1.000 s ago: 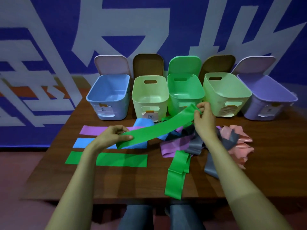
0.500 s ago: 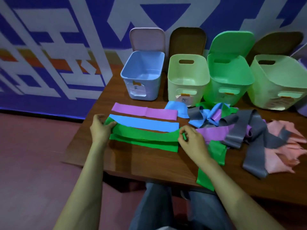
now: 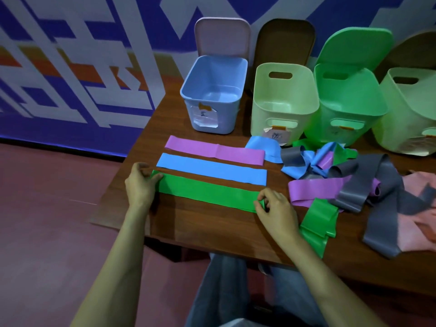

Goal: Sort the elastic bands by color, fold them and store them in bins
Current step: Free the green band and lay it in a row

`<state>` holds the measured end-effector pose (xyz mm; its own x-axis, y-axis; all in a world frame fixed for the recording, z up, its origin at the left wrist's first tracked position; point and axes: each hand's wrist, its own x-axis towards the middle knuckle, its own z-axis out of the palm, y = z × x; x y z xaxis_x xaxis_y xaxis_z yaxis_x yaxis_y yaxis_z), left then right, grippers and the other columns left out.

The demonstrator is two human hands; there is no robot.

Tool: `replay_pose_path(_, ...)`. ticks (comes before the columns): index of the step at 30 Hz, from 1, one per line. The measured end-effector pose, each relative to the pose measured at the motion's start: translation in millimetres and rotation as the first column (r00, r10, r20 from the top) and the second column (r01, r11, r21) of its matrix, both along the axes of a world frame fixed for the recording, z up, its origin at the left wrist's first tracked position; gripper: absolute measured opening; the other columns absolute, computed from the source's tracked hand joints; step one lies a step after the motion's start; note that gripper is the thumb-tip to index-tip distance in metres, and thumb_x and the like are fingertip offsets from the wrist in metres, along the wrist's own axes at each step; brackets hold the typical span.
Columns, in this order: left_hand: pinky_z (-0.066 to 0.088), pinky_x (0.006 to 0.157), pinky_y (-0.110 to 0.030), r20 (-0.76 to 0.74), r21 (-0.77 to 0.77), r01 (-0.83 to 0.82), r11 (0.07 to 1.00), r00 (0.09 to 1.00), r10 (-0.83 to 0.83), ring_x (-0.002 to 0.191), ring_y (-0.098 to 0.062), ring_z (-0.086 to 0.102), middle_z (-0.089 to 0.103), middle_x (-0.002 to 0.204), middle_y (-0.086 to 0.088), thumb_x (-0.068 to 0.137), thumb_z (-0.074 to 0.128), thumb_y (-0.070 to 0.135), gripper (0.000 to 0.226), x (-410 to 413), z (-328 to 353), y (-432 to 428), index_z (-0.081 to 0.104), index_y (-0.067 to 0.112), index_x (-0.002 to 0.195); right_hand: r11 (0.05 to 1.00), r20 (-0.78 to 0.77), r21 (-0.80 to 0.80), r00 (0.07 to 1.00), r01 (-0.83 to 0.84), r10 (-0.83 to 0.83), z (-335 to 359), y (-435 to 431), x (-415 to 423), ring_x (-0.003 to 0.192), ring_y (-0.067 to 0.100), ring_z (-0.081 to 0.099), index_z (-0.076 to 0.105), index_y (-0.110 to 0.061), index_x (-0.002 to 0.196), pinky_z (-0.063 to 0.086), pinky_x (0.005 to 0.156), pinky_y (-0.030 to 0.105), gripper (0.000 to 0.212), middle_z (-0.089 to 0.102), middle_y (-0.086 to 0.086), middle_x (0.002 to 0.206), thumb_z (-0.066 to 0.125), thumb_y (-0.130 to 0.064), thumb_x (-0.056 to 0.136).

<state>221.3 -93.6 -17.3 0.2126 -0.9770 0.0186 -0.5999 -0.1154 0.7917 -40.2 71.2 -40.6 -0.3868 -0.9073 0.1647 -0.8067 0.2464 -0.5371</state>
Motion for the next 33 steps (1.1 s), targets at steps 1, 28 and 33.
replay_pose_path(1,0.043,0.08,-0.033,0.002,0.0,-0.003,1.0,1.0,0.003,0.1,-0.03,0.058,0.065,0.102,-0.015,0.077,0.076,0.018,0.041,0.6,-1.1,-0.6,0.058,0.005,0.112,1.0,-0.004,-0.005,1.0,0.003,-0.003,-0.9,0.3,0.3,0.075,0.021,0.054,0.054,-0.016,0.081,0.045,0.057,0.034,0.011,0.05,-0.006,0.072,0.065,-0.018,0.081)
replay_pose_path(28,0.042,0.091,-0.048,0.342,0.136,-0.103,0.985,0.938,0.051,0.111,-0.041,0.048,0.057,0.115,-0.021,0.08,0.071,0.035,0.041,3.2,-8.0,-6.0,0.059,0.004,0.105,0.99,-0.139,0.124,0.987,-0.069,0.086,3.5,-2.3,-2.1,0.108,0.017,0.043,0.058,-0.023,0.119,0.035,0.092,0.031,0.027,0.049,-0.001,0.114,0.053,-0.029,0.093)
replay_pose_path(33,0.036,0.086,-0.049,0.505,-0.079,-0.028,0.997,0.861,0.064,0.107,-0.04,0.047,0.053,0.114,-0.022,0.08,0.068,0.018,0.042,-12.4,-9.2,12.8,0.052,0.002,0.116,0.989,-0.123,0.128,0.989,-0.073,0.088,8.5,-4.3,-1.6,0.113,0.021,0.041,0.061,-0.021,0.118,0.036,0.096,0.034,0.026,0.05,0.001,0.122,0.049,-0.022,0.094)
